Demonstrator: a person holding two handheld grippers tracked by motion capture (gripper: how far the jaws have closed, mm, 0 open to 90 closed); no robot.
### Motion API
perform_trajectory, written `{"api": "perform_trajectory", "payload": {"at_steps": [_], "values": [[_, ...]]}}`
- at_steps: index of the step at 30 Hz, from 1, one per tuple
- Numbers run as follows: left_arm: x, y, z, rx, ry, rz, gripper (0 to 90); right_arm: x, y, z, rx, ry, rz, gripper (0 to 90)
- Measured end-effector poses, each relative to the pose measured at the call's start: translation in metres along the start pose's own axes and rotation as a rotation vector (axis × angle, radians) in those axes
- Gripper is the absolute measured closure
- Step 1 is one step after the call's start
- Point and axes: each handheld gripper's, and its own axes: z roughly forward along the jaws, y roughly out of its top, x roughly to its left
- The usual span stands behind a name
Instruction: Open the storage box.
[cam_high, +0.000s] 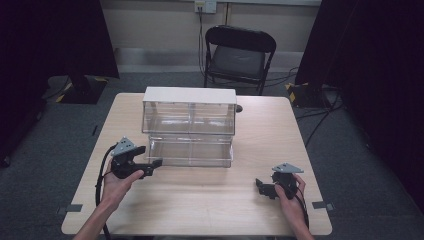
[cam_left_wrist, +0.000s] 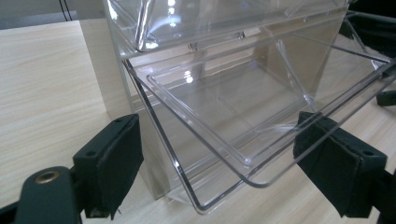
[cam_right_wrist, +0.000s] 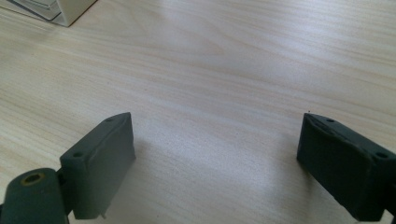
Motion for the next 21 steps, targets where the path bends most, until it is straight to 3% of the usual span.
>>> {"api": "perform_trajectory", "payload": {"at_steps": [7,11,19,21], "values": [[0.0032,0.0014,0.0031,-0.016,0.025,-0.035,15.8,0.0,0.0,0.0,0.0,0.0,0.0,10.6],[0.0036,0.0037,0.0025,-0.031,0.02,-0.037,15.8,0.0,0.0,0.0,0.0,0.0,0.0,10.5],[0.0012,0.0066,0.0044,-0.015,0.024,-0.018,15.8,0.0,0.0,0.0,0.0,0.0,0.0,10.6],[0.001,0.0071,0.0054,-0.024,0.025,-0.032,15.7,0.0,0.0,0.0,0.0,0.0,0.0,10.5]]}}
